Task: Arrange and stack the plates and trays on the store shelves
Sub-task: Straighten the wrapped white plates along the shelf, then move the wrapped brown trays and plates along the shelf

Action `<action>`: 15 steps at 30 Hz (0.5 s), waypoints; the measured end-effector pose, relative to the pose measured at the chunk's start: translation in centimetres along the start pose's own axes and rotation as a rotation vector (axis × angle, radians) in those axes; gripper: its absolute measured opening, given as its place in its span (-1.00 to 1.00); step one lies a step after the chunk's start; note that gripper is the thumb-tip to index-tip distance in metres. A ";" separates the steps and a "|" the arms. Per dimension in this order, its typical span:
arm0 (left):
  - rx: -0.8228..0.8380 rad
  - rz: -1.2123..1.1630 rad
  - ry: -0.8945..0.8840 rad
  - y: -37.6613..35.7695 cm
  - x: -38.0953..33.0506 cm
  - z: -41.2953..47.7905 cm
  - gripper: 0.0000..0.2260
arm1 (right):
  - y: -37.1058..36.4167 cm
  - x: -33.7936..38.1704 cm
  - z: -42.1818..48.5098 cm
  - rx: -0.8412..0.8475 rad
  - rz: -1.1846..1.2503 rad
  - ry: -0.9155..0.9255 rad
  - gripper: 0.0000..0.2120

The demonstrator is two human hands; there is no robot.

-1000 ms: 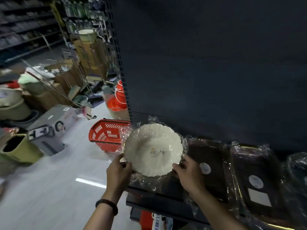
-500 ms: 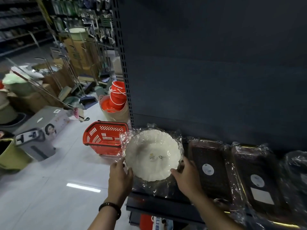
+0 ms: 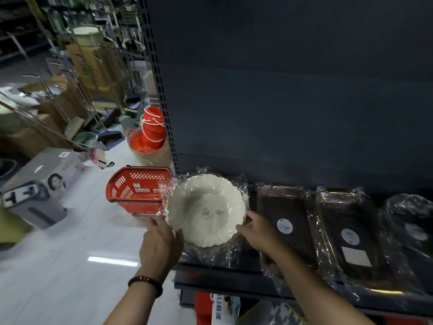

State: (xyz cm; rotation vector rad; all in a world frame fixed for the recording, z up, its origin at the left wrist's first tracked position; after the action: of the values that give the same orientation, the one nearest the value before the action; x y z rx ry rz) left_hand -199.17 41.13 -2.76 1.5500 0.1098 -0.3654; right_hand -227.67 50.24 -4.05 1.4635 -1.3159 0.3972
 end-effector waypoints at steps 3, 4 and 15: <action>-0.107 -0.087 -0.170 1.3 -4.4 -2.1 -0.58 | 2.4 -0.7 -1.0 -0.066 0.076 0.016 -0.38; -0.111 -0.114 -0.245 1.3 -6.4 -3.2 -0.61 | 3.4 -1.1 -1.7 -0.086 0.101 0.029 -0.41; 0.126 -0.248 -0.657 -4.0 -29.0 -12.0 -0.94 | 20.7 -14.0 -10.0 -0.292 0.183 -0.034 -0.95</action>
State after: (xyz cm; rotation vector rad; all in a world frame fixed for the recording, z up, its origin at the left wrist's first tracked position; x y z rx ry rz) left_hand -225.75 57.74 1.68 1.4704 -0.2406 -1.0744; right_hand -246.24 69.57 -1.68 1.1158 -1.4730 0.2852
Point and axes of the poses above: each hand's wrist, its own z-axis towards the middle knuckle, its own y-axis out of the back of the hand, x = y × z, the point moved 10 cm from there along z, towards the middle knuckle, and after that the axes turned 10 degrees about z, right-handed, at the moved point
